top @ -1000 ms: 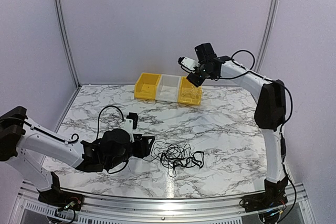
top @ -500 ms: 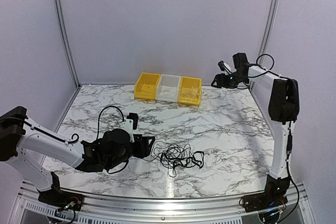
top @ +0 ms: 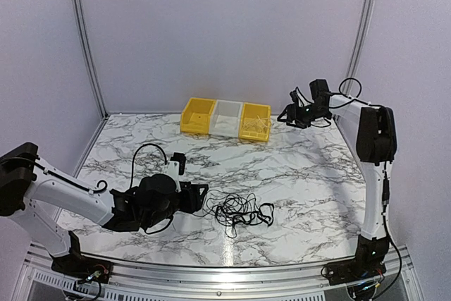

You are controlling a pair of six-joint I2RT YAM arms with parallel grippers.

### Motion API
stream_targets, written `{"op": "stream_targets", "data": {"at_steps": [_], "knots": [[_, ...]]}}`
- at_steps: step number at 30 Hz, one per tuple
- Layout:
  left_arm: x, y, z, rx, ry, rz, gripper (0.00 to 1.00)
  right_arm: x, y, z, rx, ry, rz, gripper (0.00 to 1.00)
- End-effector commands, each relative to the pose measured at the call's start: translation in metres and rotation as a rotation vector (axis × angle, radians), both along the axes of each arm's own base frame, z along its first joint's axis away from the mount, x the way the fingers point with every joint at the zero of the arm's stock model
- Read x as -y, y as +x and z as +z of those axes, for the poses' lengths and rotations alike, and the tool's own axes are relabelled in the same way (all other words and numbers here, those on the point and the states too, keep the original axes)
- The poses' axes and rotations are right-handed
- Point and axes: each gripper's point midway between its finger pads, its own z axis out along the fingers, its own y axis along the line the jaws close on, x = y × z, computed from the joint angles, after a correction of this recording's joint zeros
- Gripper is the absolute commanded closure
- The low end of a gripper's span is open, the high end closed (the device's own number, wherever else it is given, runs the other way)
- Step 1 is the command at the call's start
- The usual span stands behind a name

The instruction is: Untangle the cables

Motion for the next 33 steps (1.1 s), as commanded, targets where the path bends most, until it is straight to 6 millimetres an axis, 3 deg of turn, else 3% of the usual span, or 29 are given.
{"op": "stream_targets", "data": {"at_steps": [1,8,15,22,28,33], "knots": [[0.003,0.003,0.001,-0.006,0.004,0.010,0.36,0.004,0.007,-0.002,-0.015,0.039,-0.039,0.44],[0.002,0.004,0.000,-0.007,0.010,0.014,0.36,0.002,0.016,-0.003,-0.016,0.076,-0.047,0.69],[0.001,0.004,0.000,-0.008,0.011,0.019,0.36,0.001,0.018,-0.007,-0.031,0.092,-0.059,0.72],[0.003,0.004,-0.002,-0.010,0.017,0.016,0.36,-0.007,0.022,0.007,0.019,0.122,-0.016,1.00],[0.004,0.004,-0.004,-0.013,0.020,0.015,0.36,-0.026,0.029,0.025,0.115,0.054,0.040,1.00],[0.003,0.004,-0.005,-0.015,0.023,0.015,0.36,-0.045,0.039,0.021,0.179,-0.050,0.073,1.00]]}}
